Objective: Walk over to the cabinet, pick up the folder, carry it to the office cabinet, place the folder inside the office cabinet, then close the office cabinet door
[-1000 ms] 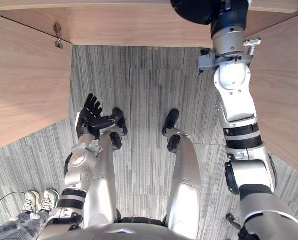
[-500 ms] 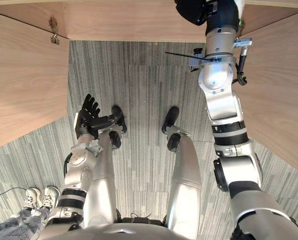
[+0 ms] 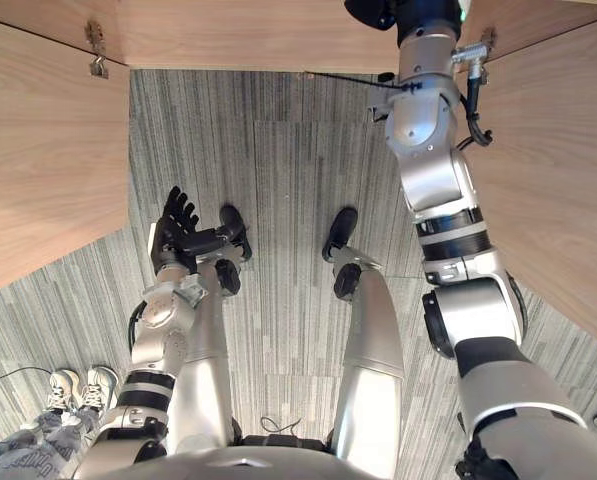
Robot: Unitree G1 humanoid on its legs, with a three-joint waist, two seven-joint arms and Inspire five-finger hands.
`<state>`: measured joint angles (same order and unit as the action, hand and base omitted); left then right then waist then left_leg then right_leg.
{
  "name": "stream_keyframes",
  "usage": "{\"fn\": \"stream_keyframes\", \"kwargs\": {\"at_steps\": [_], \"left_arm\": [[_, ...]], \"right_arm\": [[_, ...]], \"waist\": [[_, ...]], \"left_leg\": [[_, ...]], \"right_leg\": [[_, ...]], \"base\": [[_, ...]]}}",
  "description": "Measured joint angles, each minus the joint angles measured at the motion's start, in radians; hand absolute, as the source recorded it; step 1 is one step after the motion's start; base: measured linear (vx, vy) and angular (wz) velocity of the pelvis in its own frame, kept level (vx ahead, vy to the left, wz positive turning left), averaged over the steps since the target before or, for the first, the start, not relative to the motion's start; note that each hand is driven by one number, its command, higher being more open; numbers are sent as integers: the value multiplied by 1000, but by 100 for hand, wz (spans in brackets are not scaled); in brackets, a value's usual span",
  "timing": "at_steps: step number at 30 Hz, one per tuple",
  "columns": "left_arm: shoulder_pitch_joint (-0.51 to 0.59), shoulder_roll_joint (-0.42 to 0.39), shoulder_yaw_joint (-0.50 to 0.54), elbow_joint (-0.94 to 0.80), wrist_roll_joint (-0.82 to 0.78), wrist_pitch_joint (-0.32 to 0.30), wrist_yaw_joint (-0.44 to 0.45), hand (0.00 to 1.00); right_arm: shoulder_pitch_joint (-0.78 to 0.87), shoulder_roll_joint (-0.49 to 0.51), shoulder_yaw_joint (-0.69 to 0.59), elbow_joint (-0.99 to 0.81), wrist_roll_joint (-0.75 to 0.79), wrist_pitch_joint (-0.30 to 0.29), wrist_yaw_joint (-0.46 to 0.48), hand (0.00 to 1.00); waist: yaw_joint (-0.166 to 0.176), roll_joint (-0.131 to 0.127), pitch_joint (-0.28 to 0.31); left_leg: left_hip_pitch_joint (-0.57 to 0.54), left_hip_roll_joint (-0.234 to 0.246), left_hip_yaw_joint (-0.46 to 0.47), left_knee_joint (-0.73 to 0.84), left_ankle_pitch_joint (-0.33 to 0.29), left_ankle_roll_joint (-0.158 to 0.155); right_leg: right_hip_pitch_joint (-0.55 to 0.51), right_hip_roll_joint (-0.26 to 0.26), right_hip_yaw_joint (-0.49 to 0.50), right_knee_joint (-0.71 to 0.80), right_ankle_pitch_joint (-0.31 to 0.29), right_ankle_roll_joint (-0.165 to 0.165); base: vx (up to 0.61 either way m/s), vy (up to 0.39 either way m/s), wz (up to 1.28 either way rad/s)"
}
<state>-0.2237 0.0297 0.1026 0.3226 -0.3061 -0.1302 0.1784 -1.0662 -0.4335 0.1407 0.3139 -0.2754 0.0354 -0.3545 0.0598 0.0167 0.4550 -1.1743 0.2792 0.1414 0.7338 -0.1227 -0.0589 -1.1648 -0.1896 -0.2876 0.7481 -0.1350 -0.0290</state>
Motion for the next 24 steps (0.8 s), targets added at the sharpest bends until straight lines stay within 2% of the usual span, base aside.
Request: {"fn": "stream_keyframes", "kwargs": {"at_steps": [5, 10, 16, 24], "left_arm": [[0, 0, 0, 6, -6, -1, 2, 100], [3, 3, -1, 18, -17, -2, 4, 100], [4, 4, -19, 19, -21, -4, 0, 100], [8, 4, -20, 19, -48, -17, 1, 100]], "right_arm": [[-58, -23, 3, 51, 10, 0, 0, 0], [-117, -64, 9, 97, 83, 2, 0, 0], [-249, -115, 20, 207, 129, 5, 0, 0], [-327, -118, 36, 271, 240, 6, -8, 0]], "waist": [[-6, 0, 0], [-4, 0, 0], [-5, 0, 0], [-1, 0, 0]], "left_leg": [[-16, 0, -14, -1, 4, 0], [-14, -2, -12, -18, 15, 0], [-2, -6, -9, -51, 29, 4], [7, -11, -7, -71, 39, 3]], "right_leg": [[-3, 0, -15, -6, 0, 0], [-2, 2, -19, -25, 10, -5], [20, 6, -27, -67, 32, -3], [29, 6, -32, -79, 35, -3]], "base": [[-9, 10, 3], [0, 0, 0], [-9, 4, 1], [-5, 1, 1]]}}
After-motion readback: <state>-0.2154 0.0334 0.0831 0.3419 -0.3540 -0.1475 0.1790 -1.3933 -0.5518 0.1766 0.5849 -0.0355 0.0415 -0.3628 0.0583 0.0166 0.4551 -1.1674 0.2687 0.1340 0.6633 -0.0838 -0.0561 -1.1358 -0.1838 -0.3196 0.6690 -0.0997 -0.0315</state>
